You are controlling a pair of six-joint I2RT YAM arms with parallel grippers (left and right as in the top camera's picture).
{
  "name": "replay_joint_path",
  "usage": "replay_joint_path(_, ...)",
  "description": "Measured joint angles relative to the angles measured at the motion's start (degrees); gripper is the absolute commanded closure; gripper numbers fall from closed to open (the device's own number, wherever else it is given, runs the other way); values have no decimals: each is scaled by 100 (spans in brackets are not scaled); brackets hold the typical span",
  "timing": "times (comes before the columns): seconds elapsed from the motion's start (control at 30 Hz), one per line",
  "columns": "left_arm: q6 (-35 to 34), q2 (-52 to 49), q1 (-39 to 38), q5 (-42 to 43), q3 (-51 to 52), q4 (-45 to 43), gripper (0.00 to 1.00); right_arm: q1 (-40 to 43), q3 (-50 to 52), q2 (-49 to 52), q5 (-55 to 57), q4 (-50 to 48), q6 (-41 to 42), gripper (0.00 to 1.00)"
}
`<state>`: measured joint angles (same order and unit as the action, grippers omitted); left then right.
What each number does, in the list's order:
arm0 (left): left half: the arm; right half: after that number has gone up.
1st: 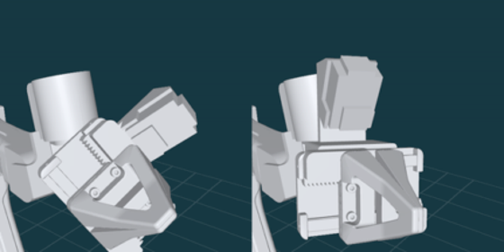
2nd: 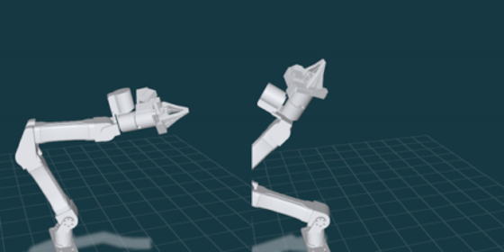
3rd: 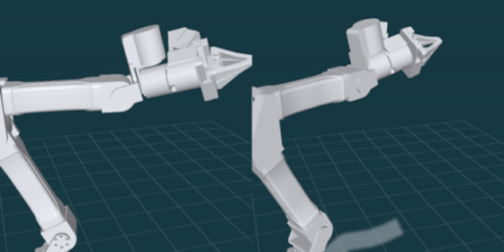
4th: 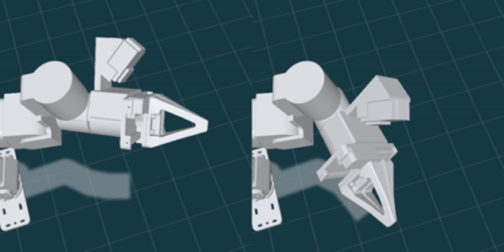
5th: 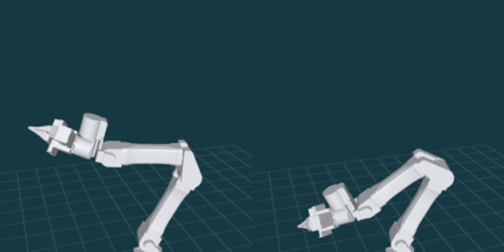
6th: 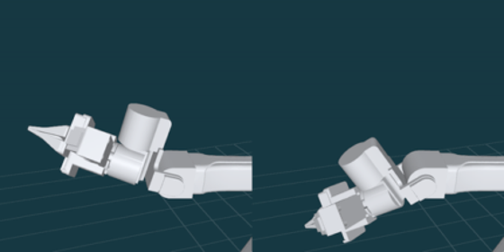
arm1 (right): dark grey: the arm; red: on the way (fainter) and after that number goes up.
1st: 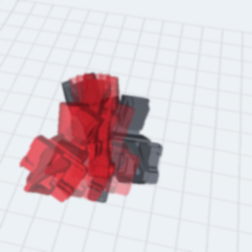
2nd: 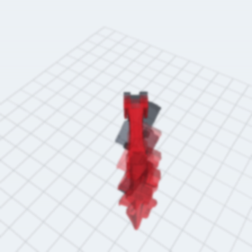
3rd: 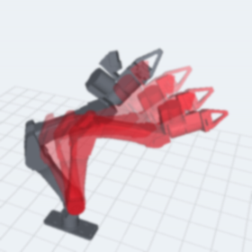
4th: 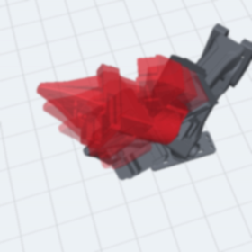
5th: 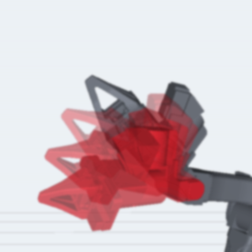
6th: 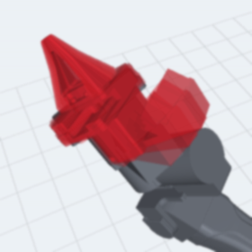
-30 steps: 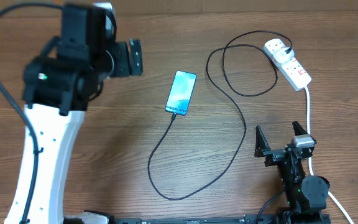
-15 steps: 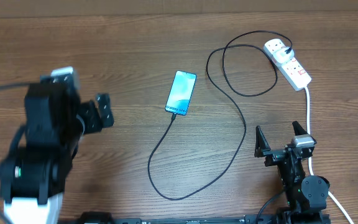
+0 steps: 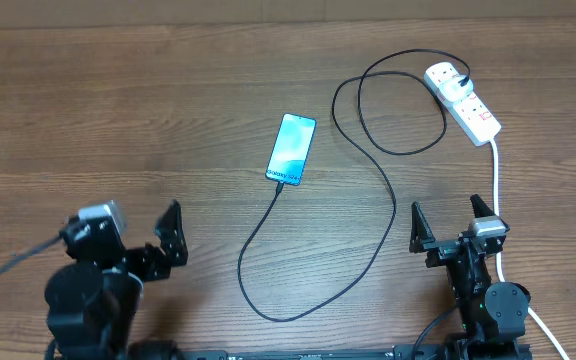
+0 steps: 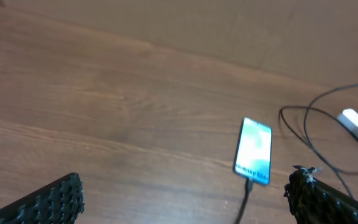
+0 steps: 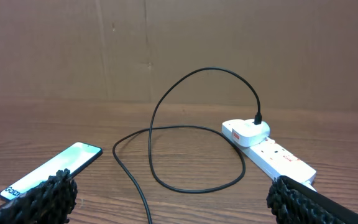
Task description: Plug charger to phone and switch on socket
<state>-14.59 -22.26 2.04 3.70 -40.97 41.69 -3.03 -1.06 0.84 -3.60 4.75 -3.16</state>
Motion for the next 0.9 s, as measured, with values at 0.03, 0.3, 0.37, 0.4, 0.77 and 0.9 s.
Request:
replay_joint_path(0.03,0,81,0,28,83,4,0,0,0,0,0,2,-2,0)
replay_joint_path(0.3,0,678,0,212,1115,-551,0,0,0,0,0,2,0,0)
replay_joint_path(0.37,0,931,0,234,1440,-892,0,0,0,0,0,2,-2,0)
replay_joint_path(0.4,0,1064,0,238,1600,-1088,0,0,0,0,0,4,-2,0)
replay_joint_path(0.77,302,1932,0,278,2656,-2426,0,-2,0,0,0,2,-2,0)
replay_joint_path(0.9,533,2083,0,271,2841,-2870,0,0,0,0,2,2,-2,0)
